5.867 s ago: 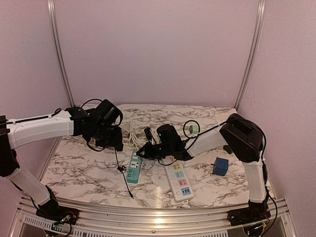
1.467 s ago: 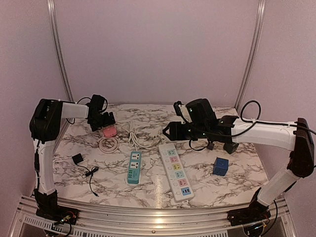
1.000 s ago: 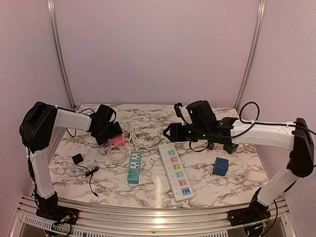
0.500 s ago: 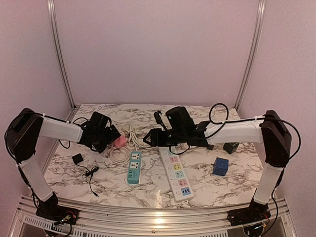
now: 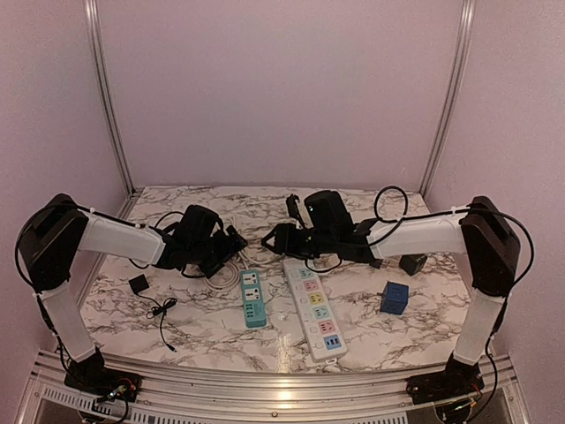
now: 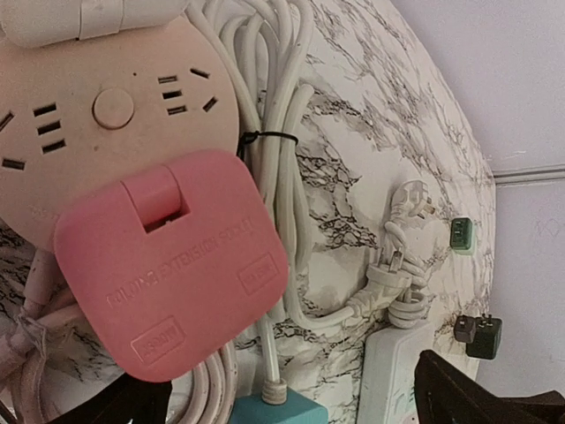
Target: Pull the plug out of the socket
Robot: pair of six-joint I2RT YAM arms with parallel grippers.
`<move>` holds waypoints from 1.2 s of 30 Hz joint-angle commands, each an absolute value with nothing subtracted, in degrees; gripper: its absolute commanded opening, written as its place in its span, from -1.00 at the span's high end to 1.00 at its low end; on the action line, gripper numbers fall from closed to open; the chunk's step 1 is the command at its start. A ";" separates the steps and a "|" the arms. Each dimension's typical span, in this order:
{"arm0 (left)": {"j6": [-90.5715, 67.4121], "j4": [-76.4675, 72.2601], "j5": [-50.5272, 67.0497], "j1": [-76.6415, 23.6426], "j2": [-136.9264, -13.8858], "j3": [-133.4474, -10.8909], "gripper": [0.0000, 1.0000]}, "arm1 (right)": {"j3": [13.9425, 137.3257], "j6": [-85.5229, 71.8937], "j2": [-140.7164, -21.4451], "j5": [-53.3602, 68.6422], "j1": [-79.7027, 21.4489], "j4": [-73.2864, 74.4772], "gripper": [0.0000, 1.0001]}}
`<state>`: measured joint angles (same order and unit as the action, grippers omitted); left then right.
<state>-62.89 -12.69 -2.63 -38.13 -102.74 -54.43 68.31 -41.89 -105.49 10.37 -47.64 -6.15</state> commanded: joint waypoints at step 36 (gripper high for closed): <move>-17.64 8.99 13.22 -15.20 -116.16 -82.04 -0.84 | 87.11 -65.96 -131.39 17.58 -52.27 -20.34 -0.23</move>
<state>-24.05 3.03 11.64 -15.79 -113.47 -79.68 85.60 -64.12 -129.95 18.70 -51.62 -18.94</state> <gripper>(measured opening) 0.938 0.616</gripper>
